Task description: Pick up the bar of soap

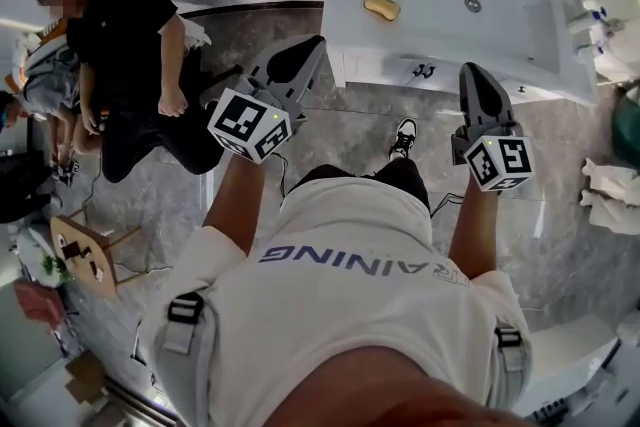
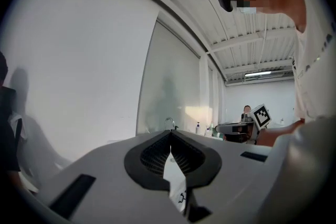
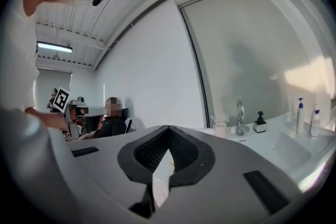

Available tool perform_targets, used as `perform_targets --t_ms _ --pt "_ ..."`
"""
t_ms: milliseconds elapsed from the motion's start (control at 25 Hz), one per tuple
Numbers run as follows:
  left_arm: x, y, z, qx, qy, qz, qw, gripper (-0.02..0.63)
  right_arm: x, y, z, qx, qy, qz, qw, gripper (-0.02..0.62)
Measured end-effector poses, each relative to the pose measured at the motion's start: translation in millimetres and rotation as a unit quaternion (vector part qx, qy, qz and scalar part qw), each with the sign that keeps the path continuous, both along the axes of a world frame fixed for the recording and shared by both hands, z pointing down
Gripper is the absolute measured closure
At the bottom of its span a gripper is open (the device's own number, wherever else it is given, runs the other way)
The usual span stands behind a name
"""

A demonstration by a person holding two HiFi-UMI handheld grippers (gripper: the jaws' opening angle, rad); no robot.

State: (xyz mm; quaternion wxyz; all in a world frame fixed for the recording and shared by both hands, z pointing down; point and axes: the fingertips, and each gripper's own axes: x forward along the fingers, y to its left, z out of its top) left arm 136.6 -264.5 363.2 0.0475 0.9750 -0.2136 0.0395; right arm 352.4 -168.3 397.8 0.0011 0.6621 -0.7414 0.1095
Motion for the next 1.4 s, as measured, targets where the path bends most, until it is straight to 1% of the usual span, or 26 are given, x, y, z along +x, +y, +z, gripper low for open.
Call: perform_targets --t_ms 120,240,440,520,600,680,760,800,840,880,920,960,1040,1200,1360,1400 --pt "32.4 -24.1 -5.3 -0.002 -0.003 -0.033 0.9995 0.597 37.1 -37.0 0.5 0.001 -0.008 -0.030 1.000 0.588" --pt "67.4 -38.1 -11.3 -0.003 -0.003 -0.052 0.9986 0.597 74.1 -63.9 0.7 -0.010 -0.017 -0.059 0.998 0.586" --pt "106.4 -56.3 -4.2 -0.002 -0.020 -0.096 0.9952 0.597 120.8 -101.5 17.8 -0.046 0.002 -0.105 0.993 0.587" --pt "113.5 -63.4 3.1 -0.004 -0.033 -0.108 0.9936 0.597 127.9 -117.6 27.3 -0.060 0.006 -0.118 0.991 0.588" --pt "113.9 -70.0 10.2 -0.011 -0.041 -0.119 0.9920 0.595 124.8 -132.2 38.1 -0.078 0.014 -0.134 0.988 0.586" --pt "108.1 -77.4 16.0 -0.015 -0.044 -0.132 0.9902 0.597 112.0 -146.3 48.5 -0.098 0.030 -0.156 0.982 0.586" --pt "98.5 -86.2 22.1 -0.020 -0.044 -0.143 0.9885 0.597 92.6 -160.5 58.1 -0.119 0.059 -0.181 0.975 0.586" --pt "93.2 -90.7 25.5 -0.022 -0.044 -0.147 0.9880 0.597 81.5 -167.5 62.9 -0.130 0.075 -0.193 0.970 0.583" --pt "88.2 -95.2 29.2 -0.024 -0.043 -0.149 0.9876 0.597 69.9 -174.4 68.2 -0.142 0.092 -0.205 0.964 0.566" --pt "83.6 -99.7 32.6 -0.024 -0.042 -0.151 0.9873 0.597 58.4 -181.0 74.3 -0.155 0.108 -0.216 0.958 0.533" --pt "79.5 -104.3 35.7 -0.024 -0.041 -0.152 0.9872 0.597 47.2 -187.2 81.2 -0.169 0.124 -0.227 0.951 0.502" --pt "75.8 -108.8 38.5 -0.025 -0.040 -0.152 0.9873 0.597 36.9 -192.7 88.8 -0.183 0.139 -0.237 0.944 0.484" --pt "67.9 -117.4 44.1 -0.027 -0.039 -0.151 0.9875 0.597 18.2 -203.2 107.1 -0.214 0.169 -0.254 0.928 0.463" --pt "46.9 -133.7 57.2 -0.033 -0.046 -0.154 0.9864 0.597 -16.1 -228.0 155.9 -0.285 0.228 -0.282 0.887 0.417" --pt "24.4 -142.4 71.4 -0.052 -0.044 -0.163 0.9843 0.597 -36.9 -245.0 214.0 -0.356 0.272 -0.302 0.841 0.407" --pt "19.3 -143.2 74.9 -0.057 -0.043 -0.165 0.9837 0.597 -39.1 -247.6 226.3 -0.371 0.279 -0.305 0.831 0.401"
